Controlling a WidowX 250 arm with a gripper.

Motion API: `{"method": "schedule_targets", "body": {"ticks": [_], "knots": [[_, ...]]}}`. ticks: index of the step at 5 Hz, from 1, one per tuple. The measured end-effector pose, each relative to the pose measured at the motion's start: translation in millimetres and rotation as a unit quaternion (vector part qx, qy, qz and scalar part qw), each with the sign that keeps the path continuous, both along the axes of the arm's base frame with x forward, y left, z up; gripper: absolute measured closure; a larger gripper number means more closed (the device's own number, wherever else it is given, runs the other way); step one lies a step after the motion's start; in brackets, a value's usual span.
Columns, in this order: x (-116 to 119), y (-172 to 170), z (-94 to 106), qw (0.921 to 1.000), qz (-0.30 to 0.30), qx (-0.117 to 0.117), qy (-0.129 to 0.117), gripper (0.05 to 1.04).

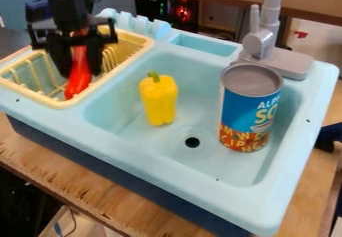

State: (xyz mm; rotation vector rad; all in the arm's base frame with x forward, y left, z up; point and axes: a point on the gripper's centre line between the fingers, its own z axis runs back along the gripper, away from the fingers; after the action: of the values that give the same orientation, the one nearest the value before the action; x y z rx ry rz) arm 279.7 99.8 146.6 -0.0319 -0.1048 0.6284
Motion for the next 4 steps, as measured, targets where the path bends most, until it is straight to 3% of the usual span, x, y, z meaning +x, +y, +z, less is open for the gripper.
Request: {"method": "schedule_targets", "body": {"ticks": [3, 4], "knots": [[-6.9, -9.8, 49.8, 0.9973, -0.007, 0.007, -0.072, 0.546], [-2.7, -32.1, 66.3, 0.9951, -0.010, 0.004, -0.098, 0.546]]}}
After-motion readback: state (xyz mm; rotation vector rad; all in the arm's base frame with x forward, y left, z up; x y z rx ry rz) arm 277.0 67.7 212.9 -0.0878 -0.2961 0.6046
